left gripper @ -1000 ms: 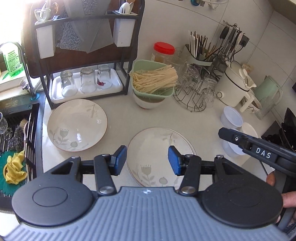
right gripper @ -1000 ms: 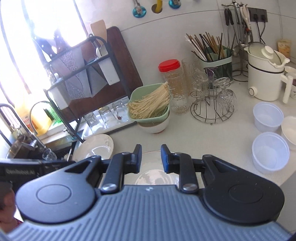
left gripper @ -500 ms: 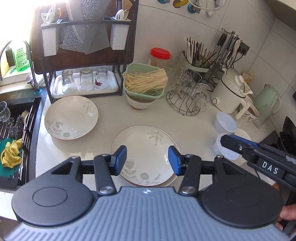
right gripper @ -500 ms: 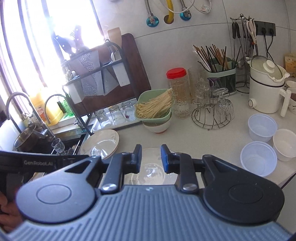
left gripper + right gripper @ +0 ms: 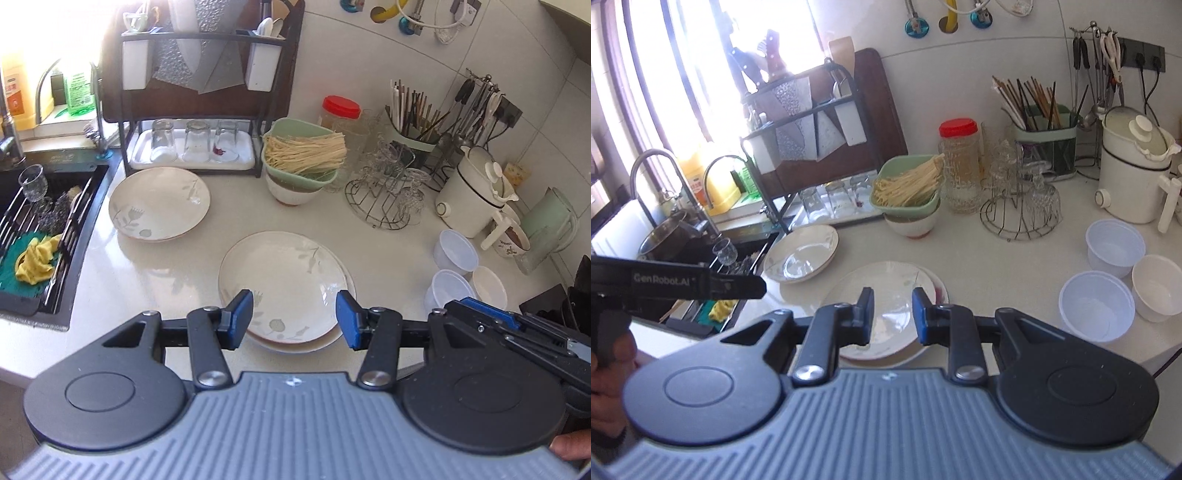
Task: Organize plates and bowls
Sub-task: 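Lower the plate onto the rose plate, open the left gripper and withdraw, then move the left gripper to the second grey-leaf plate by the rack and grasp its rim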
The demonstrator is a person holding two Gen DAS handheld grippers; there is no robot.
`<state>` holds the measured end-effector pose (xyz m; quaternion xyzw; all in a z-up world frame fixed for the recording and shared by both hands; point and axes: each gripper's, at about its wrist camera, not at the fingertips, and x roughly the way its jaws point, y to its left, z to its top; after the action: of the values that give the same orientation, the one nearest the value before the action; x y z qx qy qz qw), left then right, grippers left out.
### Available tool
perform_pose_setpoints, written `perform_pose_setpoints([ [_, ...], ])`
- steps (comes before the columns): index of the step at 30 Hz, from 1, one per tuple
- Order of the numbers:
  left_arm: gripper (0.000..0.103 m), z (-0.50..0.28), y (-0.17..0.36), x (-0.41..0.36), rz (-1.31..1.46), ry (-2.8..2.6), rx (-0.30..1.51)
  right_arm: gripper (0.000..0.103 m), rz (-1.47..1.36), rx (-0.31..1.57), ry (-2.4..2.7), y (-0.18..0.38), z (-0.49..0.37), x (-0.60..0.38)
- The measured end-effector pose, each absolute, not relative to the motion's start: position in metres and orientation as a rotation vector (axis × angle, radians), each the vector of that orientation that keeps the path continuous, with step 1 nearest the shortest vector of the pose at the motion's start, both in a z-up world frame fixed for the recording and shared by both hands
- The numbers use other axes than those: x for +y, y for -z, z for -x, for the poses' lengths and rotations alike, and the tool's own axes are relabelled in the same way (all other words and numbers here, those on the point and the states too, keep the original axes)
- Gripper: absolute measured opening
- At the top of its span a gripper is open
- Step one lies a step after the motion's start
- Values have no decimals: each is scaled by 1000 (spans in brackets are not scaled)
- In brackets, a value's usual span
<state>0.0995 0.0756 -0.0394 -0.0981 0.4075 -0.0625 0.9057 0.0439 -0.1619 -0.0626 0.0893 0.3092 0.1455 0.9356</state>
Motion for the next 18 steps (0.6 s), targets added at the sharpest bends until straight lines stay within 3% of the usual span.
perform_pose_setpoints([
  [18,63,-82,59,98,261,10,879,27,-139,671,-404,71,-40,-149],
])
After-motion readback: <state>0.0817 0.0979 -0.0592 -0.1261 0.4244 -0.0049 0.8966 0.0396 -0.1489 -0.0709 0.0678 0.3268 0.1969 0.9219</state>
